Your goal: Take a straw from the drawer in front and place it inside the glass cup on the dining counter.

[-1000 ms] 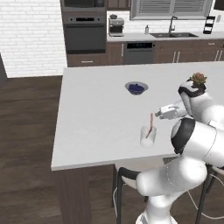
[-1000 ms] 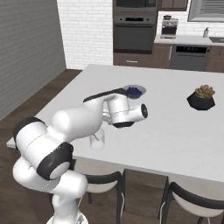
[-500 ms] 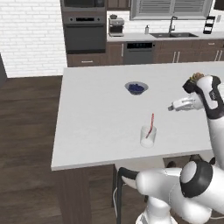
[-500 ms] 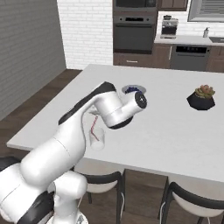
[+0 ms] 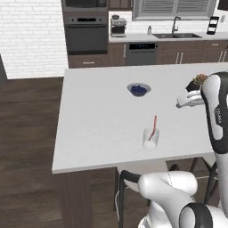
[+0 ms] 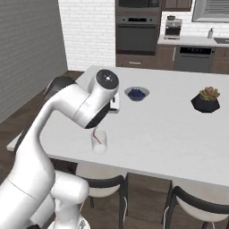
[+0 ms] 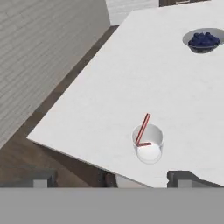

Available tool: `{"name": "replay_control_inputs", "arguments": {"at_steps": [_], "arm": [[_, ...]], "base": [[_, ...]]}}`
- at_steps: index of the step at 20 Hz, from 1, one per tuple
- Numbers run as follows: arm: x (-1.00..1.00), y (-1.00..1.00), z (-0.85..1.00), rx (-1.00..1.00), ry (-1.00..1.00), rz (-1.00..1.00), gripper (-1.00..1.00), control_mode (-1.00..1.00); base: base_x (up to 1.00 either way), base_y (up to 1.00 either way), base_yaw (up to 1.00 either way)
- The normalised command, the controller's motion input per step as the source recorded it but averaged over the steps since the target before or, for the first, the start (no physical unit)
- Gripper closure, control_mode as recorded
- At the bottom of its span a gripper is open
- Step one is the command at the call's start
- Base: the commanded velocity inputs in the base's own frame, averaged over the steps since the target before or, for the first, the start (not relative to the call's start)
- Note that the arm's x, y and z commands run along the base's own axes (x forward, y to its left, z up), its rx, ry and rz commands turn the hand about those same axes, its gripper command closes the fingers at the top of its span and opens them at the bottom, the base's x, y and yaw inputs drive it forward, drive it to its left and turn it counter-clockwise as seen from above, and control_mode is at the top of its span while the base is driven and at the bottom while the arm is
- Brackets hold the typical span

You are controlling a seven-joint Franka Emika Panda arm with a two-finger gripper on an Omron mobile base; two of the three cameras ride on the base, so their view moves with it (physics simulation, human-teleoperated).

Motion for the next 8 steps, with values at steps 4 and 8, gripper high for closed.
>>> {"name": "replay_control_inputs", "arguments": {"at_steps": [4, 8], "arm": [[-0.44, 0.62, 0.33, -0.23, 0.13, -0.11, -1.00, -1.00], [-0.19, 0.76, 0.10, -0.20, 0.22, -0.03, -1.00, -1.00]], "base": [[0.00, 0.00, 0.00], [0.00, 0.00, 0.00]]}}
